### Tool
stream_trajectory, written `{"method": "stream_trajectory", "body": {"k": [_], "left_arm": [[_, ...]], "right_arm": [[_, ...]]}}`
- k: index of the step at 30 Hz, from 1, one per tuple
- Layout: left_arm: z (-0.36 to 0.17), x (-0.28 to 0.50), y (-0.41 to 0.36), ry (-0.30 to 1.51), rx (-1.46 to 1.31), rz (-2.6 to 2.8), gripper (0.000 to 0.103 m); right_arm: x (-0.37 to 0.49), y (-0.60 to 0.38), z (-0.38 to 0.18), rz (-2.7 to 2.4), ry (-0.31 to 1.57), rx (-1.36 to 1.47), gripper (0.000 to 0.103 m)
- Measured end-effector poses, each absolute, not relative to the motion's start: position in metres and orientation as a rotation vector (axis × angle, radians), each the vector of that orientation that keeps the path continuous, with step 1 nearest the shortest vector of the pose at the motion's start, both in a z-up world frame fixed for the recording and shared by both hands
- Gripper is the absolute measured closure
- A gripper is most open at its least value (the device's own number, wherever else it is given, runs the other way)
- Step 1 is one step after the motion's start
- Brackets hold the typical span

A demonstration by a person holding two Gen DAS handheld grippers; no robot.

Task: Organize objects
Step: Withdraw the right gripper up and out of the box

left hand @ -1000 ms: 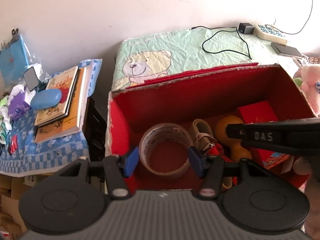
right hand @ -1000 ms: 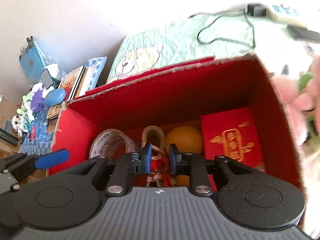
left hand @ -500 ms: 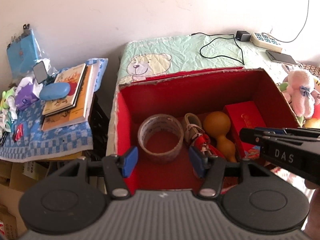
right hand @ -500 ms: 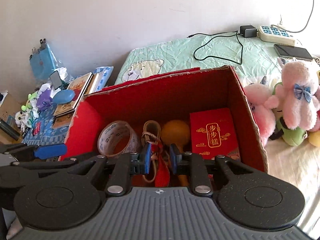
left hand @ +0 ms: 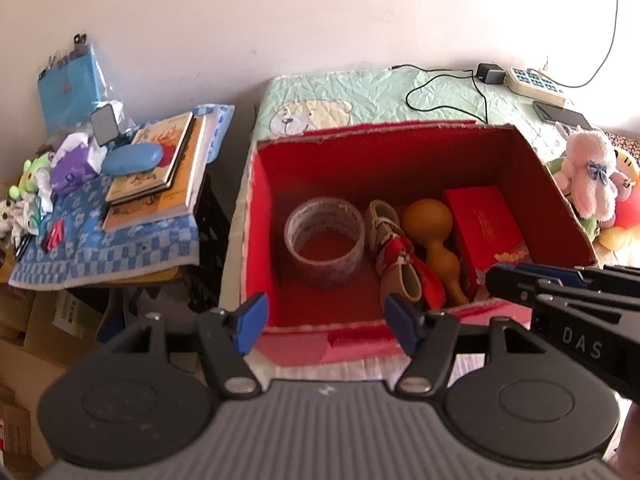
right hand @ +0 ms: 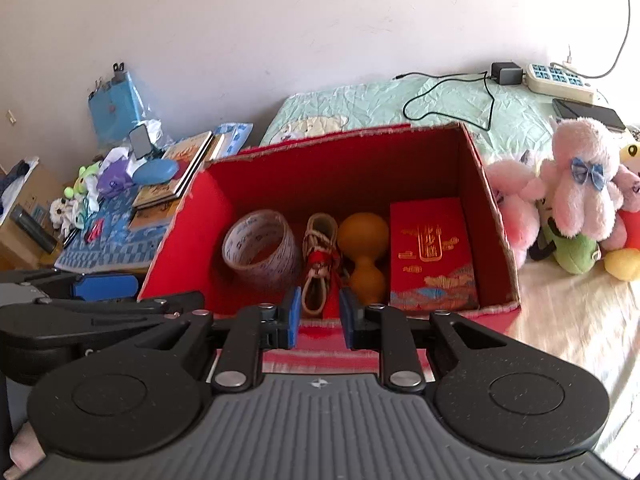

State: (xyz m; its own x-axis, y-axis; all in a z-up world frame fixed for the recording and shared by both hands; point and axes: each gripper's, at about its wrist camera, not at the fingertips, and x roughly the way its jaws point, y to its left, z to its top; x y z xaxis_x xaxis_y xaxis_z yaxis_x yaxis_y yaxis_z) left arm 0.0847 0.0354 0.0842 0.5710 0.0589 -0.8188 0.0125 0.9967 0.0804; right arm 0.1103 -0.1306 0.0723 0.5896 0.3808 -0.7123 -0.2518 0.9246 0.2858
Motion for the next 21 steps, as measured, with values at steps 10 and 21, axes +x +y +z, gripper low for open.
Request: {"method": "stream_trajectory", "body": {"k": [10, 21], "left_arm": [[0.07, 0.066, 0.03, 1.008, 0.07, 0.04, 0.032], [0.046, 0.055, 0.018, 1.076, 0.083, 0.028, 0.03]], "right_arm": [[0.095, -0.133, 0.061, 0.392, 0.904, 0.142, 0.08], [0.082, -0.134, 0.042, 0.379, 0.972, 0.119, 0.079]]}}
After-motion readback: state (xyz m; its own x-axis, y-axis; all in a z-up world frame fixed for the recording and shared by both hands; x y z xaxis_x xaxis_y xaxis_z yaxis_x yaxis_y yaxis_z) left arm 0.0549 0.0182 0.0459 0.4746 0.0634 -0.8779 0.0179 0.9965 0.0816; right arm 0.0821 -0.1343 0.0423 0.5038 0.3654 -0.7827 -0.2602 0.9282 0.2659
